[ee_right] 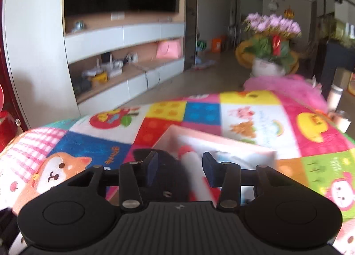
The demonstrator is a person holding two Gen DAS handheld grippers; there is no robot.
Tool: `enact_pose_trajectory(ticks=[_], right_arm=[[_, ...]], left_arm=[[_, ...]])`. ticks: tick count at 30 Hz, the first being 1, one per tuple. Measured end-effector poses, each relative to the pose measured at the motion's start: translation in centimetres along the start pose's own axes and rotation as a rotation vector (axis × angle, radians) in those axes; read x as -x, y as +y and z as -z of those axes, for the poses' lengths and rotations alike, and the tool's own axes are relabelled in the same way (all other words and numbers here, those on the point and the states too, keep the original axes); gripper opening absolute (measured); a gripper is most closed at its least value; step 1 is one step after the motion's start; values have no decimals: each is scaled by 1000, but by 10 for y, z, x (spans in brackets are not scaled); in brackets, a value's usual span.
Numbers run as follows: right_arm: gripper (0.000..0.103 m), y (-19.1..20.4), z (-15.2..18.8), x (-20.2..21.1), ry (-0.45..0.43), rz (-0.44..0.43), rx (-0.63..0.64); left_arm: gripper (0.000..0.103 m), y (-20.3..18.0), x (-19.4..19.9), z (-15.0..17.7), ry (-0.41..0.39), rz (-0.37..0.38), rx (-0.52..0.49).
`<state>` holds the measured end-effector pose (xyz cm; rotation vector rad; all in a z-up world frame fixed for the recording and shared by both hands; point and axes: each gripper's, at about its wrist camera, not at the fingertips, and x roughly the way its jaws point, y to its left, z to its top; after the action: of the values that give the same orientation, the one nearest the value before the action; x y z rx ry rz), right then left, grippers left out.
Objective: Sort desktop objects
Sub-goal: 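Press the plush cat and toys down inside the box with the right gripper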
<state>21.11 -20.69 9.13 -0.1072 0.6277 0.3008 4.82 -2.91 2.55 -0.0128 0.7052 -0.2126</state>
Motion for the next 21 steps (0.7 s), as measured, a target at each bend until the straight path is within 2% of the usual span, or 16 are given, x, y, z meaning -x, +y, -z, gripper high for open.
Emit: enact_pose_trajectory(ticks=[4, 7, 12, 15, 17, 19, 20, 21], right_arm=[[43, -2, -8, -26, 41, 64, -32], [44, -7, -5, -37, 87, 47, -53], [51, 4, 1, -29, 80, 57, 18], [51, 5, 5, -6, 36, 82, 30], [58, -2, 13, 24, -15, 67, 6], [77, -8, 28, 58, -72, 57, -26], [81, -11, 39, 75, -99, 61, -41], [89, -12, 51, 90, -122, 71, -58]], left_arm=[[102, 15, -1, 4, 13, -25, 37], [102, 22, -6, 5, 23, -27, 64], [102, 19, -10, 9, 30, -3, 71], [103, 15, -7, 14, 34, 4, 59], [103, 15, -4, 18, 32, 9, 50], [103, 15, -2, 23, 33, 20, 53], [103, 16, -1, 25, 38, 30, 58], [103, 16, 0, 27, 46, 40, 65]])
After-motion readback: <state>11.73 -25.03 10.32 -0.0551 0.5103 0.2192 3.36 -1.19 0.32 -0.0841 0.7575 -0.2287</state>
